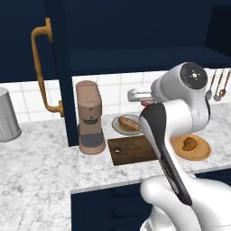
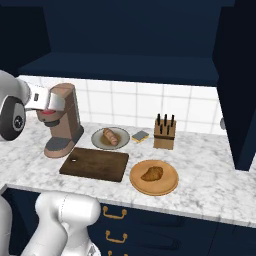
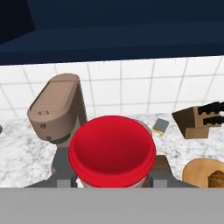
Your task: From the different types of pastries on the counter, select a croissant and place it on the cutting board. Then retrieve a jar of jam from the cabinet and place it alongside the croissant on the cutting board.
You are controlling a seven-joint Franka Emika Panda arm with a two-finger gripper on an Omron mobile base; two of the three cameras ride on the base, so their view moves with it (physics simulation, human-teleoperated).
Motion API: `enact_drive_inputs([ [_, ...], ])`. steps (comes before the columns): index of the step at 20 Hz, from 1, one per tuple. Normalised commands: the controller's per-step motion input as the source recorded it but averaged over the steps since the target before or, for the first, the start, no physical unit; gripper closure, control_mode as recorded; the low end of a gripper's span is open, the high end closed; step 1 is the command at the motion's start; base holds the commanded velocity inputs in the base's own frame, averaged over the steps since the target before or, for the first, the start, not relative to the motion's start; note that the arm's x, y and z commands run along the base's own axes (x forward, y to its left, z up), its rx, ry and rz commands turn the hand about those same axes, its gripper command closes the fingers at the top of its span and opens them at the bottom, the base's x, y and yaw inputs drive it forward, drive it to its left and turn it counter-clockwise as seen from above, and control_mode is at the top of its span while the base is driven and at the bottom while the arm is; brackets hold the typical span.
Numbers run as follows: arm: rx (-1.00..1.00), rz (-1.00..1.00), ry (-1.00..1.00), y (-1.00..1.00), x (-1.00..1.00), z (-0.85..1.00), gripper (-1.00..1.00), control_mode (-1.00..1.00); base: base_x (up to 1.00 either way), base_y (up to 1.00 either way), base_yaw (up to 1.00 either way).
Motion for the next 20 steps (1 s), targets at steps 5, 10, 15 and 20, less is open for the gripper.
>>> enact_drive_inputs([
  [5, 0.0, -0.06, 0.0, 0.0, 0.0, -0.43, 1.0, -1.0, 0.0, 0.0, 0.0],
  [10, 0.0, -0.12, 0.0, 0.0, 0.0, -0.41, 1.0, -1.0, 0.0, 0.0, 0.0],
  [15, 0.0, -0.14, 0.0, 0.0, 0.02, -0.35, 1.0, -1.0, 0.0, 0.0, 0.0],
  [20, 0.0, -0.17, 0.0, 0.06, 0.15, -0.36, 1.0, -1.0, 0.0, 0.0, 0.0],
])
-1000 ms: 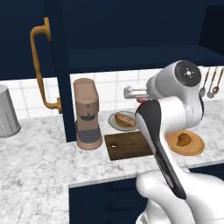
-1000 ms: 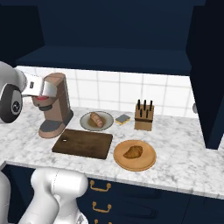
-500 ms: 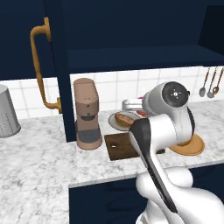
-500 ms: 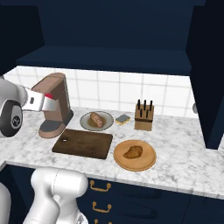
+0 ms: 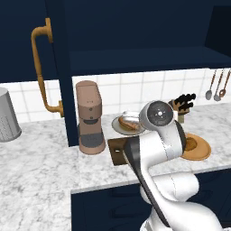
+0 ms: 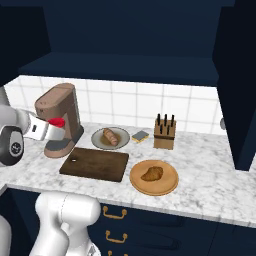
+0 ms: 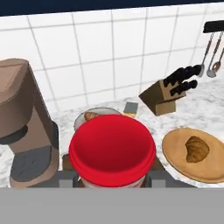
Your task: From the different types of pastries on the counter, select a croissant and place it on the cutting board. Then retrieve a jar of jam from the cabinet and place it alongside the croissant on the cutting board.
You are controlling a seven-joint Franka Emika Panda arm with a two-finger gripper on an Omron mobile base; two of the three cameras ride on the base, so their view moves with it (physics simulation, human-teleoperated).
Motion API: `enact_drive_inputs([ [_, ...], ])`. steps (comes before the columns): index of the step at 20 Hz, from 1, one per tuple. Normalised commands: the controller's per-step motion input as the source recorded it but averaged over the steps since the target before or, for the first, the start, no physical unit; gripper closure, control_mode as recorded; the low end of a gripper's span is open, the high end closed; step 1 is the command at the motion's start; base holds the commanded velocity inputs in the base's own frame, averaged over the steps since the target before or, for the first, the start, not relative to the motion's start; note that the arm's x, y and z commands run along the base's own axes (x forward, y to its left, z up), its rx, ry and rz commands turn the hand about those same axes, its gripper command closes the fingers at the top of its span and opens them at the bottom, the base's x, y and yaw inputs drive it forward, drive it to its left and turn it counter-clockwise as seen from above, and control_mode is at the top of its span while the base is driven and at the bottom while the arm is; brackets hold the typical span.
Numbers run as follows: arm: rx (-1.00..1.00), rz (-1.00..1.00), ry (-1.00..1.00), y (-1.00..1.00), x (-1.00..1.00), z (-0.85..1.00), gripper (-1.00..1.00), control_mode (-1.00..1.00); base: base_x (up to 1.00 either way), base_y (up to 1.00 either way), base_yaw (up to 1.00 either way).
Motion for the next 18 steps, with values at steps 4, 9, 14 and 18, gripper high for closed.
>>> enact_drive_inputs([
  [4, 0.03, -0.18, -0.02, 0.13, 0.14, -0.22, 1.0, -1.0, 0.0, 0.0, 0.0],
  [9, 0.14, -0.19, 0.0, 0.0, 0.05, 0.0, 1.0, -1.0, 0.0, 0.0, 0.0],
  [14, 0.11, -0.23, 0.0, 0.0, 0.28, -0.03, 1.0, -1.0, 0.0, 0.0, 0.0],
  [18, 0.09, -0.2, 0.0, 0.0, 0.18, -0.05, 1.0, -1.0, 0.0, 0.0, 0.0],
])
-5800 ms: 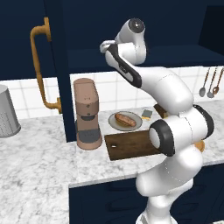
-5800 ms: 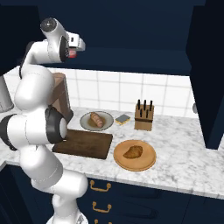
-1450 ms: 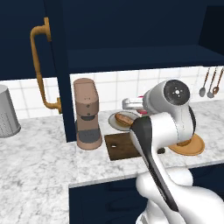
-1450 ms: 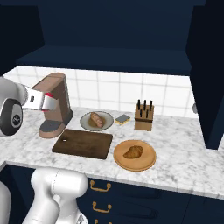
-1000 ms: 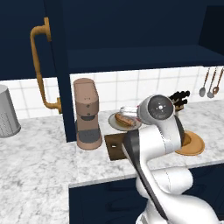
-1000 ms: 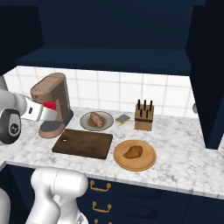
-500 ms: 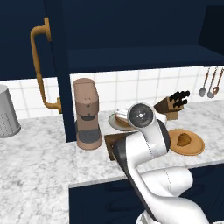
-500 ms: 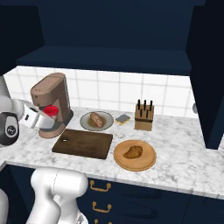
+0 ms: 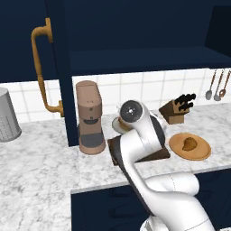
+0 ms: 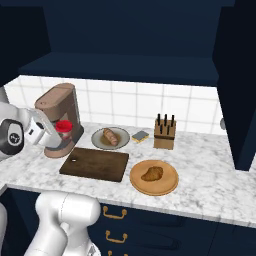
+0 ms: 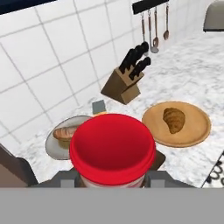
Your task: From the different types of pastries on the counter, select a croissant and place it on the cutting board. Then retrieve a jar of jam from the cabinet and place it alongside the croissant on the cutting board.
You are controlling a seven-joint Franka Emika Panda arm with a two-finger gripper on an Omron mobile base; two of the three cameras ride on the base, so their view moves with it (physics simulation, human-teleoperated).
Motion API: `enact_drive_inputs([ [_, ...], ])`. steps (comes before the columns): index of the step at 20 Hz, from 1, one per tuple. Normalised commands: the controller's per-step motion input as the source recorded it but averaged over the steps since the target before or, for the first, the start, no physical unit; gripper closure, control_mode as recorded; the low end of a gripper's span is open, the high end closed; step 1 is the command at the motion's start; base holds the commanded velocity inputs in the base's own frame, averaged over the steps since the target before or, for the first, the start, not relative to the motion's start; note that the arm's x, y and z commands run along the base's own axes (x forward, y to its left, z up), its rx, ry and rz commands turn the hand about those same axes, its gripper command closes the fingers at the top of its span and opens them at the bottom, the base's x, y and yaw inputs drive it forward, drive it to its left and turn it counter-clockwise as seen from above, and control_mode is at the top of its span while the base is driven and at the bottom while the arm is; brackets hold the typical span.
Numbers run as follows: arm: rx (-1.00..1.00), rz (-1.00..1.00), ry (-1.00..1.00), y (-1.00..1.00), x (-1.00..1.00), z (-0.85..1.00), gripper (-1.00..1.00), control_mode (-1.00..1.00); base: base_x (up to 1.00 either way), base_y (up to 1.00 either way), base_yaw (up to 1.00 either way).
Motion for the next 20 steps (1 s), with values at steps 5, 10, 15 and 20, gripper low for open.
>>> enact_drive_inputs([
  [5, 0.04, -0.21, 0.0, 0.0, 0.09, -0.28, 1.0, -1.0, 0.0, 0.0, 0.0],
  [10, 0.0, -0.19, 0.0, 0.0, 0.14, -0.38, 1.0, -1.0, 0.0, 0.0, 0.0],
  [15, 0.0, -0.15, 0.0, 0.0, 0.3, -0.37, 1.0, -1.0, 0.0, 0.0, 0.0],
  [20, 0.0, -0.12, 0.0, 0.0, 0.26, -0.41, 1.0, -1.0, 0.0, 0.0, 0.0],
])
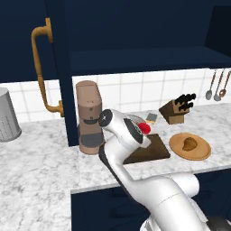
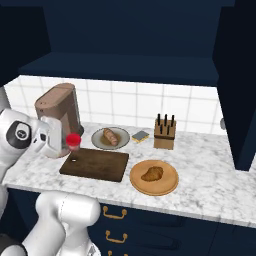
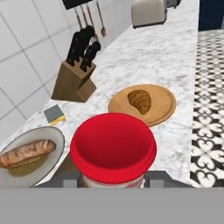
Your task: From the different types of pastries on the counter, select a croissant and place it on the cutting board. Then retrieve a jar of jam from the cabinet and place it alongside the croissant on the cutting board.
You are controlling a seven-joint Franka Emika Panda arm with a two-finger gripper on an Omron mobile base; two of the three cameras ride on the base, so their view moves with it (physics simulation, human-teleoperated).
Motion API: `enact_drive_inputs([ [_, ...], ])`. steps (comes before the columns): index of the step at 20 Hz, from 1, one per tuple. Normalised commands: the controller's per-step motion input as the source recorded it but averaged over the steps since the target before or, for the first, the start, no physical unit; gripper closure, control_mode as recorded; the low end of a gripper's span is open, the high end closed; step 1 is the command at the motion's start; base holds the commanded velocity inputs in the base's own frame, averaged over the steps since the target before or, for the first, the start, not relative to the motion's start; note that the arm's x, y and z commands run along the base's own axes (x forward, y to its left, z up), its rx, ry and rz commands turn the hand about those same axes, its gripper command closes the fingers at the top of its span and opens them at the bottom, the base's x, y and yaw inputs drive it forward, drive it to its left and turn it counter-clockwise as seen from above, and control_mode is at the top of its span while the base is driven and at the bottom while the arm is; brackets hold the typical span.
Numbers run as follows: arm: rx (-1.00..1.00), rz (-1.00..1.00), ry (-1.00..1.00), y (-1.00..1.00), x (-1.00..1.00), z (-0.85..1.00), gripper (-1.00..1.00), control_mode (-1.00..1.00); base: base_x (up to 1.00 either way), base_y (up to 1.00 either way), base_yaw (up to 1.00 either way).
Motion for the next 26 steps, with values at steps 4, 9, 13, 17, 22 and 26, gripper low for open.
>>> enact_drive_inputs([
  [4, 0.0, -0.15, 0.01, 0.0, 0.33, -0.37, 1.0, -1.0, 0.0, 0.0, 0.0],
  [9, 0.0, -0.18, 0.0, 0.02, 0.42, -0.27, 1.0, -1.0, 0.0, 0.0, 0.0],
  [13, 0.0, -0.1, 0.0, 0.3, 0.48, -0.17, 1.0, -1.0, 0.0, 0.0, 0.0],
  [17, 0.0, -0.07, 0.0, 0.25, 0.14, -0.21, 1.0, -1.0, 0.0, 0.0, 0.0],
  [22, 0.0, -0.05, 0.02, 0.03, 0.0, -0.27, 1.0, -1.0, 0.0, 0.0, 0.0],
  [26, 0.0, -0.02, 0.1, 0.0, 0.01, -0.23, 1.0, -1.0, 0.0, 0.0, 0.0],
])
